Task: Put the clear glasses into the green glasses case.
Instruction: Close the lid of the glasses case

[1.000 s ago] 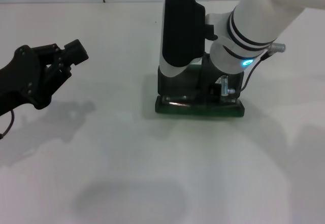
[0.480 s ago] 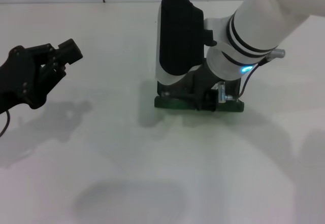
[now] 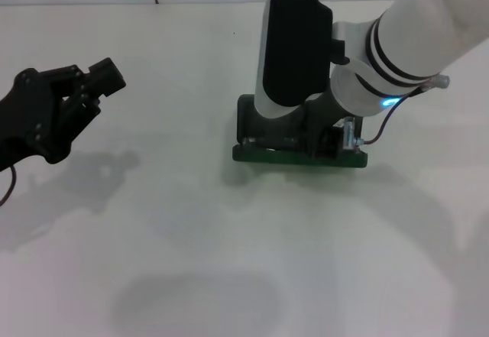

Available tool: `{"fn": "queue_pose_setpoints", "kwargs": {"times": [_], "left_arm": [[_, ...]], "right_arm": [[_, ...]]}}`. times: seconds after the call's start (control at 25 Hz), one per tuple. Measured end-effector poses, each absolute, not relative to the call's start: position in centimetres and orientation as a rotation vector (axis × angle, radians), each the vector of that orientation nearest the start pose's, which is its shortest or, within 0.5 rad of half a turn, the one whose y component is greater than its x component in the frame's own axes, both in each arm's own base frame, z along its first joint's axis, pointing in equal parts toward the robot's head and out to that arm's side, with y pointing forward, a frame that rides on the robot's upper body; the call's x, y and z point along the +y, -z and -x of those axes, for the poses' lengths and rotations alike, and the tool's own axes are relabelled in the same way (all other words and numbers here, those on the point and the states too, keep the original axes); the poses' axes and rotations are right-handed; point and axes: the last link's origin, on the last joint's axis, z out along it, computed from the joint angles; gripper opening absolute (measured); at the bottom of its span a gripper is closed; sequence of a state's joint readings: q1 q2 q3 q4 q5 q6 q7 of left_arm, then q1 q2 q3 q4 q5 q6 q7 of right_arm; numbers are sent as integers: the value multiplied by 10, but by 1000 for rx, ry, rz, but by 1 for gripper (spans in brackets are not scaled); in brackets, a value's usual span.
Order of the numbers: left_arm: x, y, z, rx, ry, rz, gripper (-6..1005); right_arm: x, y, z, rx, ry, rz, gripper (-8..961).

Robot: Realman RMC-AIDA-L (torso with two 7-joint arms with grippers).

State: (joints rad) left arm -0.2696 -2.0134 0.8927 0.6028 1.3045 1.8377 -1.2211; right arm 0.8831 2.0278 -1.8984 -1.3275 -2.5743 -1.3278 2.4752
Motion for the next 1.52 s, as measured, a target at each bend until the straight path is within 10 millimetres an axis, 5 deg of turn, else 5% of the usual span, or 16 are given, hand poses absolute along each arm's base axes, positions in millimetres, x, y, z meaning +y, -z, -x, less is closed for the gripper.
{"fn": "queue_pose_setpoints", "kwargs": {"times": [0.44,1.52], "left_arm": [[265,-54,270,-452,1389,2386,55],[256,-65,277,-444,1411,2340,55]], "right_arm": [[362,82,-82,-114,707,2731,187],[327,94,-78,-175,721,2816,186]]}}
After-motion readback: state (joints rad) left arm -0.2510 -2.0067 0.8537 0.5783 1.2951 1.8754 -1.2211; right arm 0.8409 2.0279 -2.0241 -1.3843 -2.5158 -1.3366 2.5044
